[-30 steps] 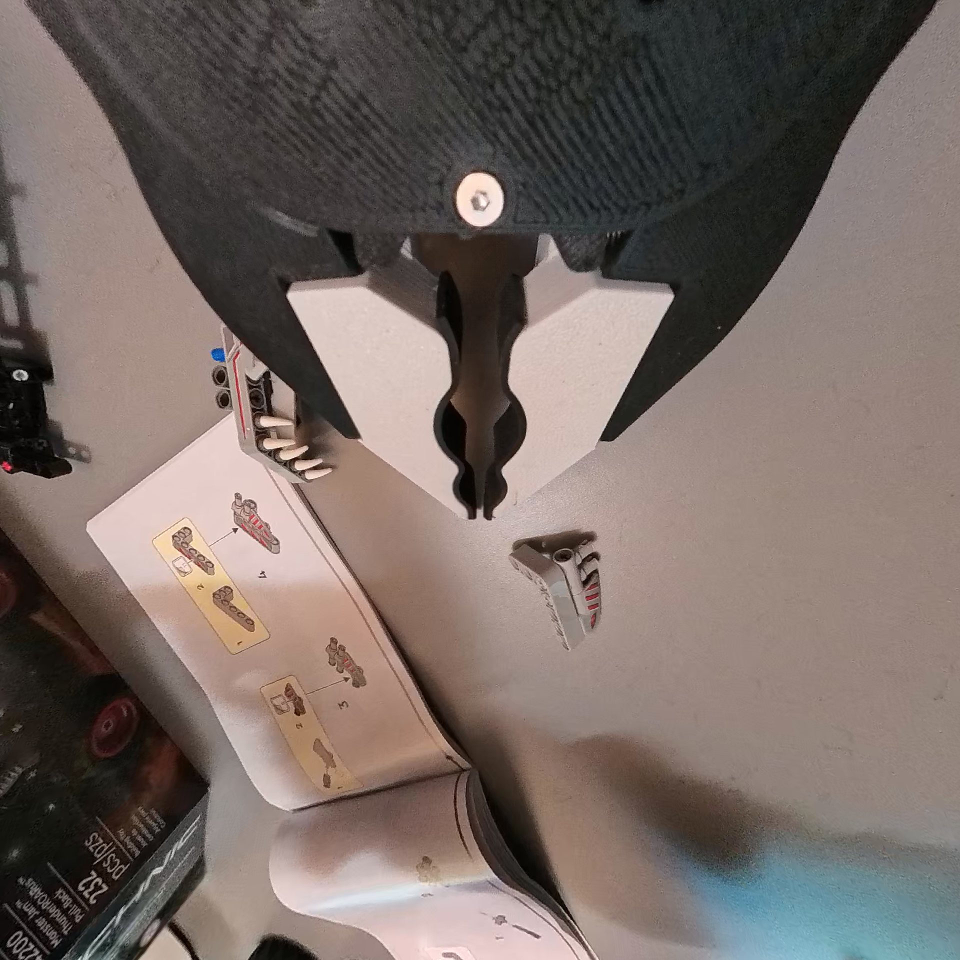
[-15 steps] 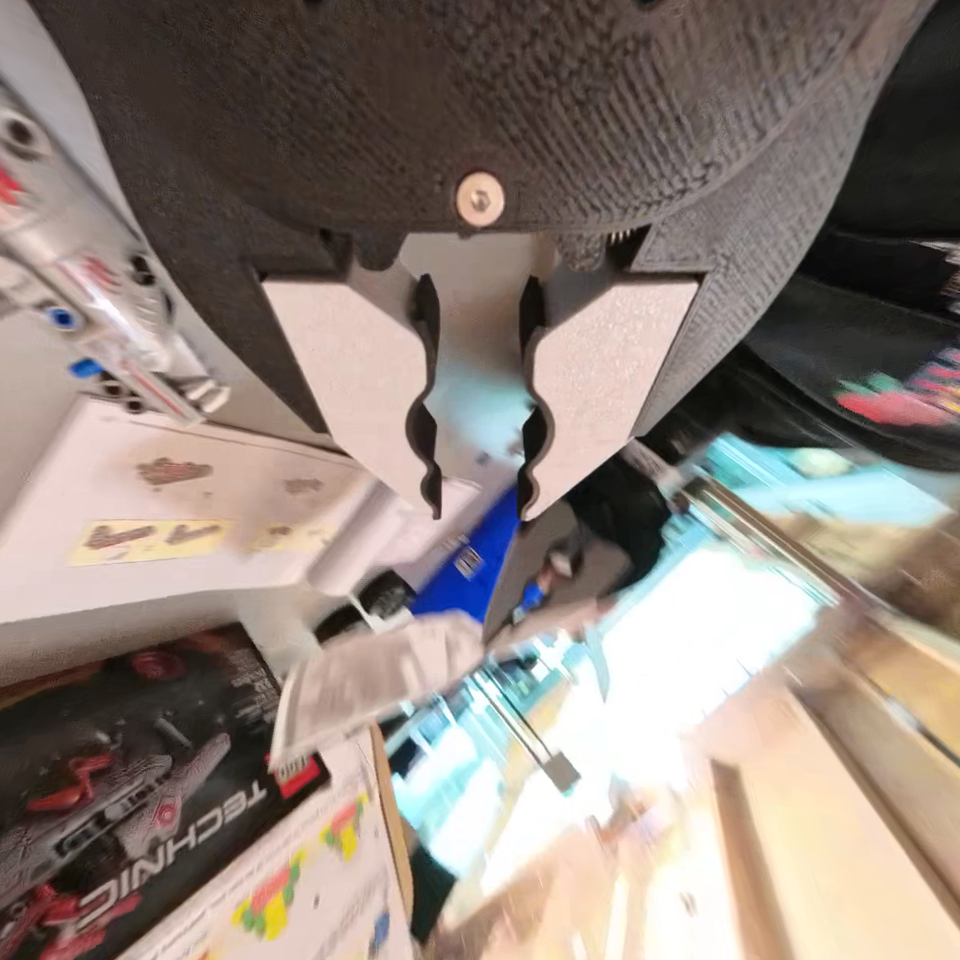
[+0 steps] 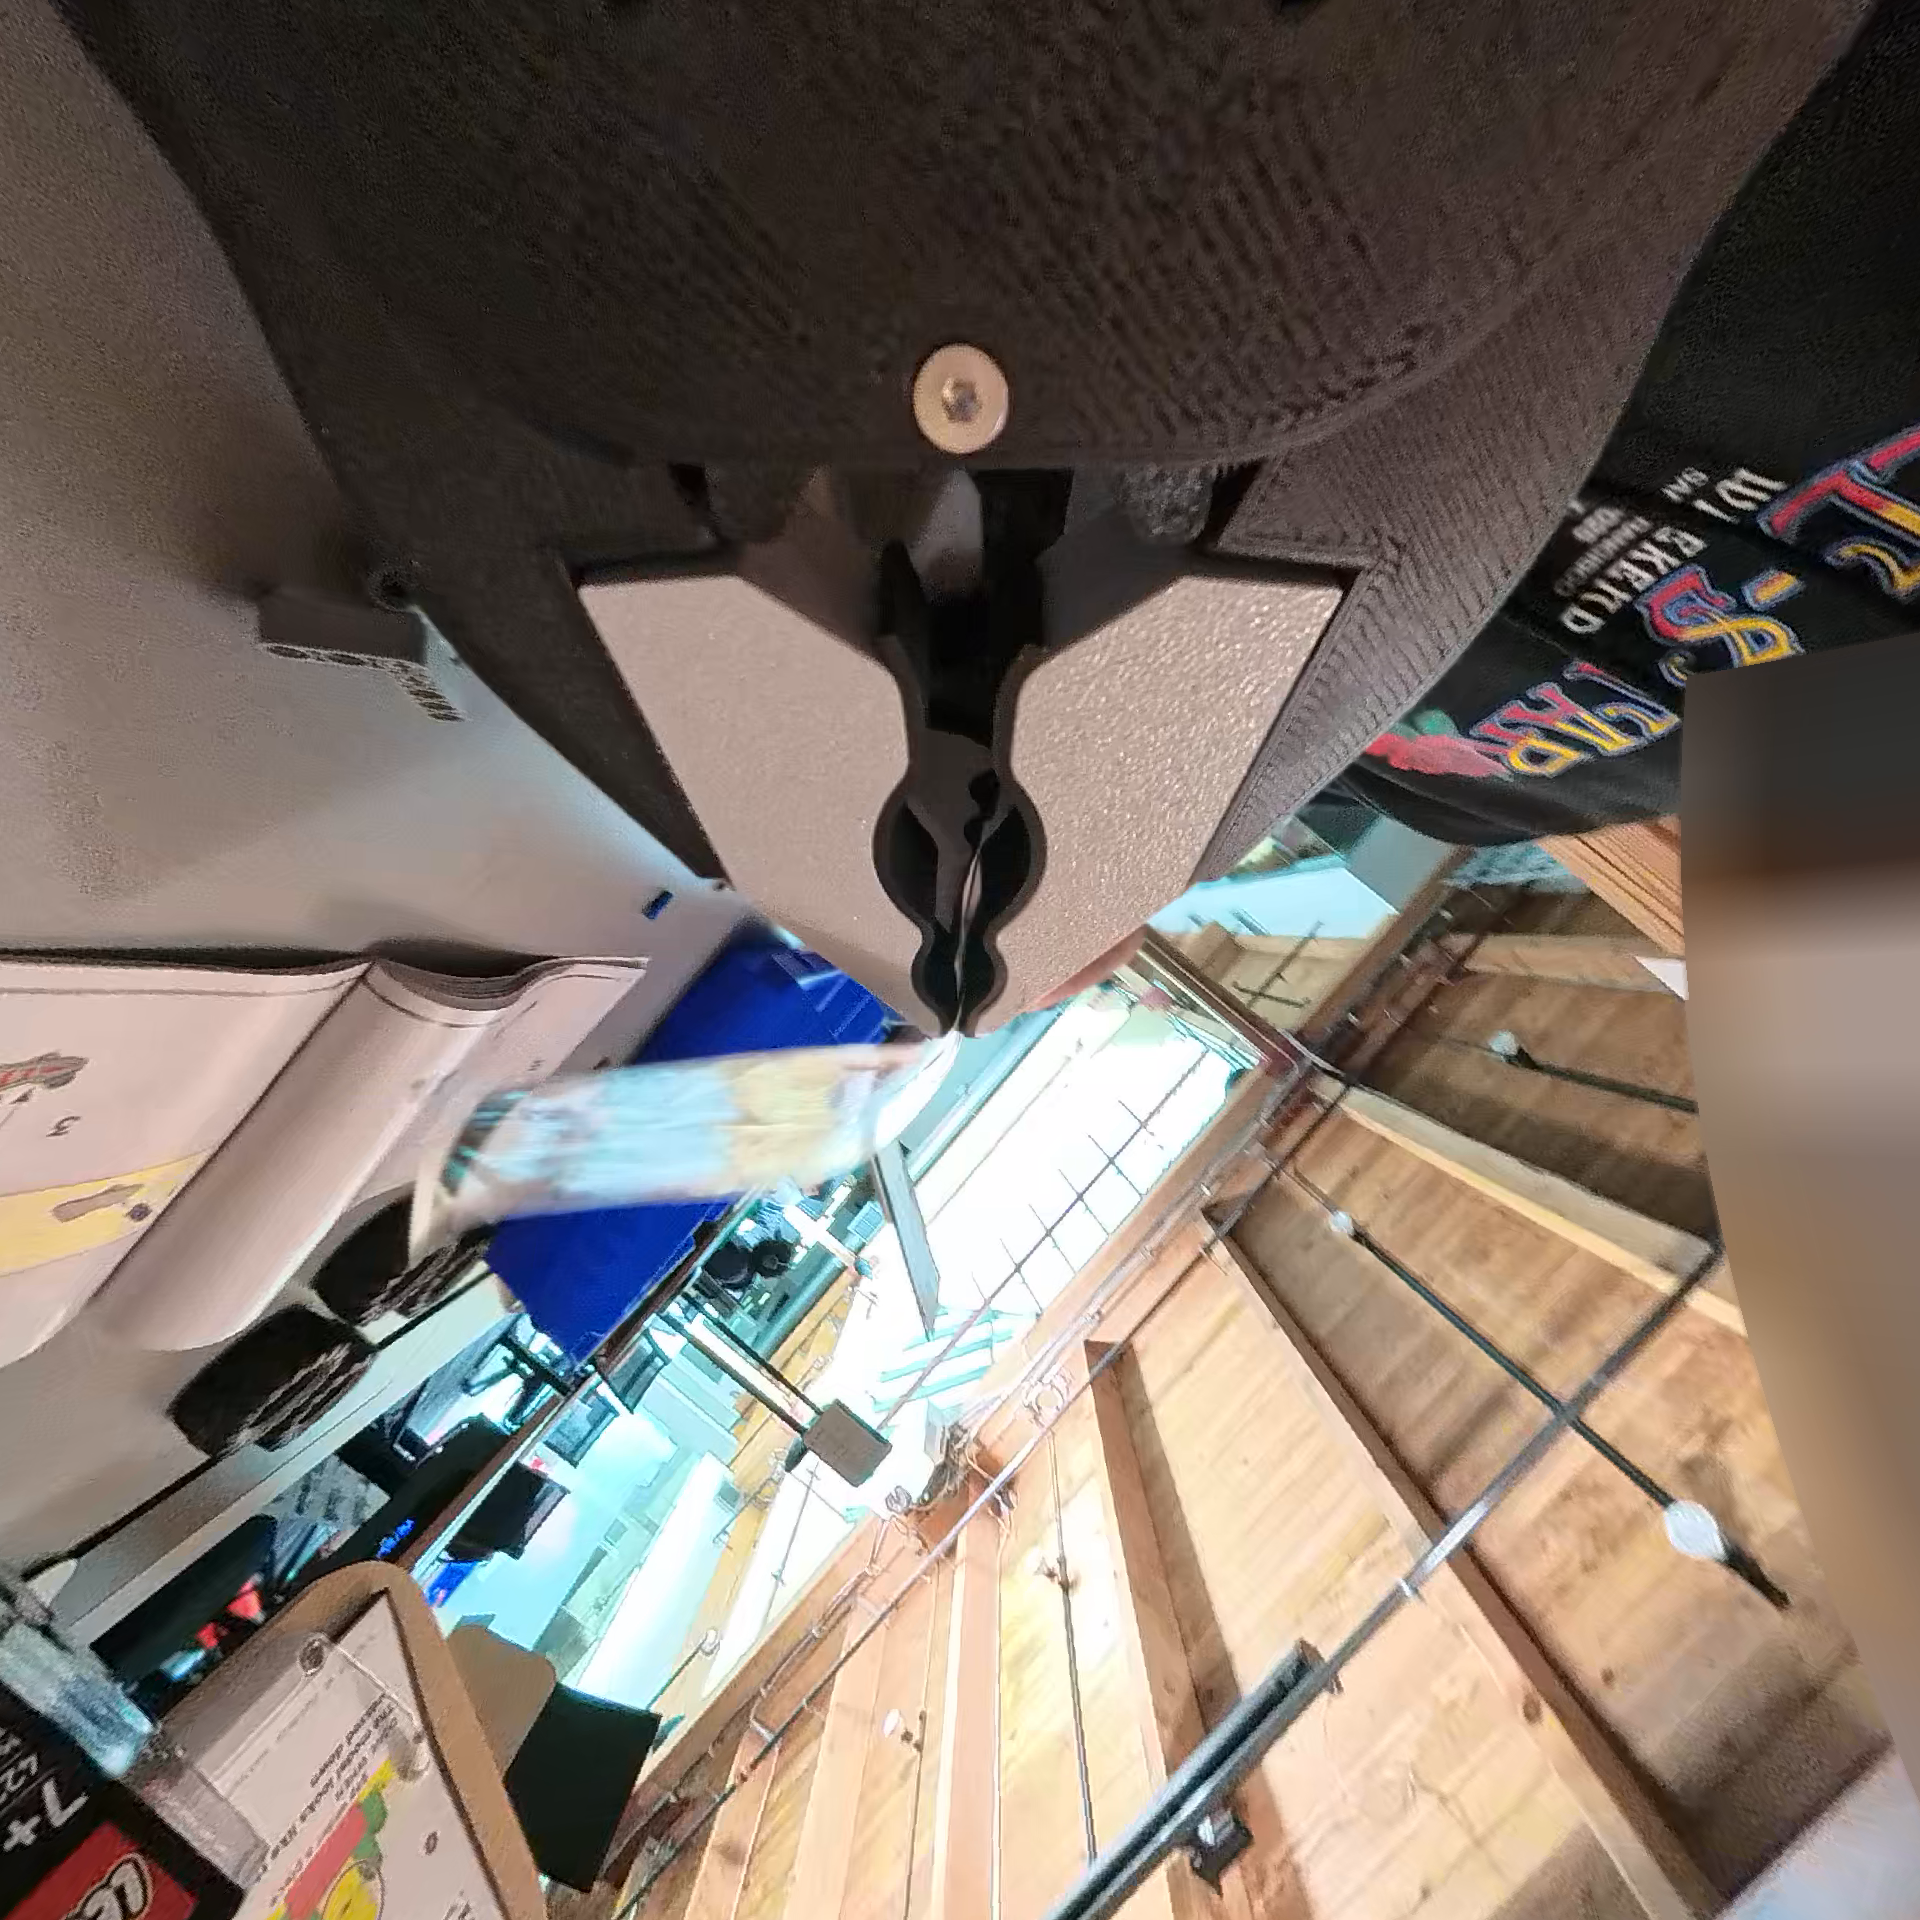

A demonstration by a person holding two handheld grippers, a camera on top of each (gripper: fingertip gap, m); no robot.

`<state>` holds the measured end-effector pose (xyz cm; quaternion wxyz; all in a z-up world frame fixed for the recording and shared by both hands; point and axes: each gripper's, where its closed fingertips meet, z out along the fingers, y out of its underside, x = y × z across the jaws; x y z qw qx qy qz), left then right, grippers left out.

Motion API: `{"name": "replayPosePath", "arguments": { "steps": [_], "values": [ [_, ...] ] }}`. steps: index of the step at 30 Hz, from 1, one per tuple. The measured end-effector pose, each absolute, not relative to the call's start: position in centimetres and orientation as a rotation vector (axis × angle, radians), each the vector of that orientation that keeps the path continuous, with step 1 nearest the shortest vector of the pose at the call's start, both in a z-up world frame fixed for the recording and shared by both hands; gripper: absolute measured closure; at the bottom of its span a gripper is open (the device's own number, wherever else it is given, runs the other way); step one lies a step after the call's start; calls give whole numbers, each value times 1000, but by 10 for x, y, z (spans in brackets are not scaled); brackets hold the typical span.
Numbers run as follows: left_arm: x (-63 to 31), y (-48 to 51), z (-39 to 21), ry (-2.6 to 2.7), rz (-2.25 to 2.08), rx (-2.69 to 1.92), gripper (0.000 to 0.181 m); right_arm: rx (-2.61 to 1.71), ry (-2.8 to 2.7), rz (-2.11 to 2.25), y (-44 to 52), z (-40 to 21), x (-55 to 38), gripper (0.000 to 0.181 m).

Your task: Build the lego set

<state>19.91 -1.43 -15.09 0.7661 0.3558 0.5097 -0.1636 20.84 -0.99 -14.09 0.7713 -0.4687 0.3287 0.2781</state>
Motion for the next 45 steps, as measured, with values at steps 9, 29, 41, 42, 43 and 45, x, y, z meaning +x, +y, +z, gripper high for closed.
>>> {"name": "replayPosePath", "arguments": {
  "steps": [9,29,41,42,43,45],
  "values": [
    [233,45,-142,1592,-905,280,139,-1236,498,354,-23,-144,200,181],
    [221,56,-123,2195,-2720,-885,141,-1527,255,384,-4,-160,170,181],
    [217,43,-142,2431,-2500,-825,159,-1565,226,432,3,-164,162,181],
    [215,42,-142,2442,-2498,-808,166,-1561,231,431,3,-164,163,181],
    [214,42,-142,2452,-2496,-796,173,-1558,234,432,2,-163,163,181],
    [211,40,-143,2460,-2494,-788,181,-1553,240,428,1,-164,164,181]
  ]
}}
